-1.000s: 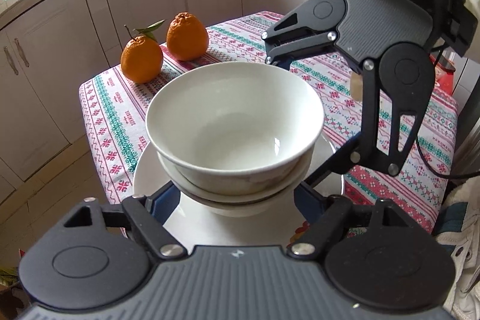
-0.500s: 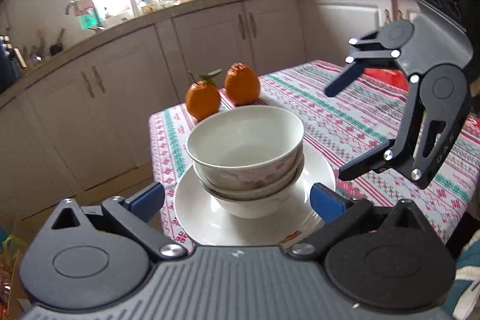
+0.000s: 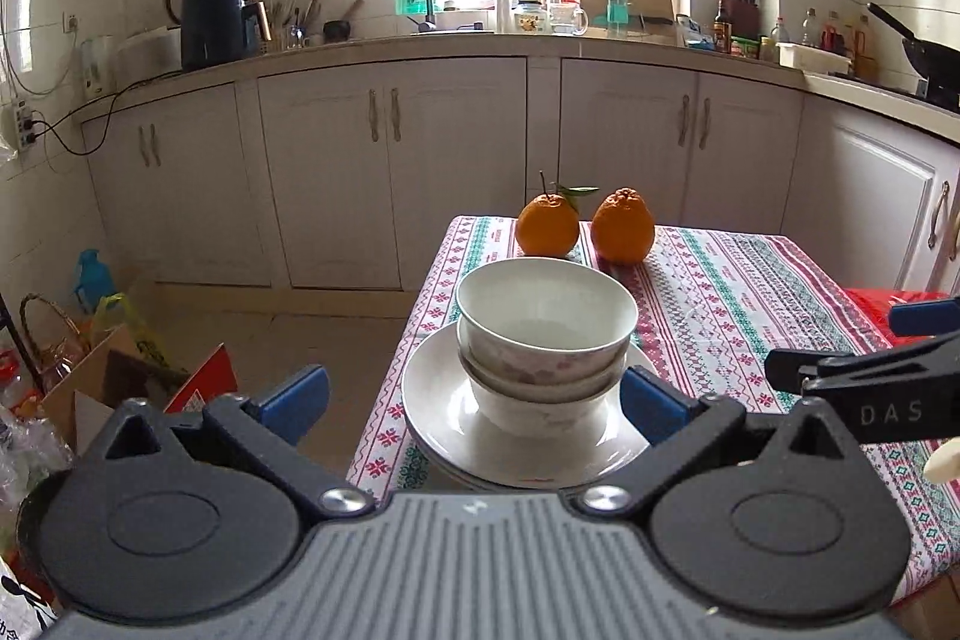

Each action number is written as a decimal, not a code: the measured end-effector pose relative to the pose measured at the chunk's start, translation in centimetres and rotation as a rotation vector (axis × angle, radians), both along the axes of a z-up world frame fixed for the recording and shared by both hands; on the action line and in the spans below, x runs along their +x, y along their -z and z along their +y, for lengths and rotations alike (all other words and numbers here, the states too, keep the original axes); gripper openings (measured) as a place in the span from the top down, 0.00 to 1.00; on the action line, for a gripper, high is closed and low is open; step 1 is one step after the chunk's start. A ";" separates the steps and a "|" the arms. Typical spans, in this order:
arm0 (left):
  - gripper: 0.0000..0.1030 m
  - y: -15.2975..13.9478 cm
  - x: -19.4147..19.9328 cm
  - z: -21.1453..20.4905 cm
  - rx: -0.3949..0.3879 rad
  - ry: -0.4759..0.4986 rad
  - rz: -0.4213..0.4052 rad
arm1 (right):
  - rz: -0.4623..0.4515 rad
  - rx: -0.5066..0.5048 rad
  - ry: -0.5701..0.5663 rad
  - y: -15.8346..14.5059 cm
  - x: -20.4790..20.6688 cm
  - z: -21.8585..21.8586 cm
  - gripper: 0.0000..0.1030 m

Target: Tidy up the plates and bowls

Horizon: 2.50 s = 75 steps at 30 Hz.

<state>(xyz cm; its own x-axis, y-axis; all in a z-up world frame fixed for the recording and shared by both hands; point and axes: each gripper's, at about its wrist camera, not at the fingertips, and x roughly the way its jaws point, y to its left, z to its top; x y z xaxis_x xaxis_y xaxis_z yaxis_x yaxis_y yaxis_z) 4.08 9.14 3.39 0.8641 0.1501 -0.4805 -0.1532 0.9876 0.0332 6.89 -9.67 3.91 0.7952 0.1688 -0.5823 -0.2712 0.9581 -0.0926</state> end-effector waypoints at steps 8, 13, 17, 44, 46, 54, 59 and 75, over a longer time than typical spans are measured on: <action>0.01 0.1 -1.4 -0.3 -0.001 -0.021 0.020 | -0.006 -0.016 -0.010 0.1 -1.6 0.6 0.00; 0.00 0.1 -1.4 -0.7 0.006 -0.015 0.023 | -0.011 -0.025 -0.006 0.2 -1.8 0.8 0.00; 0.01 0.2 -1.4 -0.8 0.009 -0.020 0.028 | -0.013 -0.030 -0.002 0.2 -1.8 0.8 0.00; 0.01 0.1 -1.0 -1.1 -0.003 -0.033 0.050 | -0.021 -0.040 0.020 0.4 -1.6 0.7 0.00; 0.01 0.1 -0.9 -1.1 -0.009 -0.034 0.050 | -0.024 -0.039 0.023 0.3 -1.6 0.6 0.00; 0.01 0.1 -1.0 -1.1 -0.011 -0.038 0.050 | -0.028 -0.035 0.028 0.3 -1.7 0.5 0.00; 0.01 0.0 -1.0 -1.1 -0.012 -0.041 0.053 | -0.031 -0.037 0.029 0.3 -1.7 0.5 0.00; 0.01 -0.2 -1.1 -1.1 -0.019 -0.040 0.049 | -0.043 -0.039 0.033 0.1 -1.9 0.5 0.00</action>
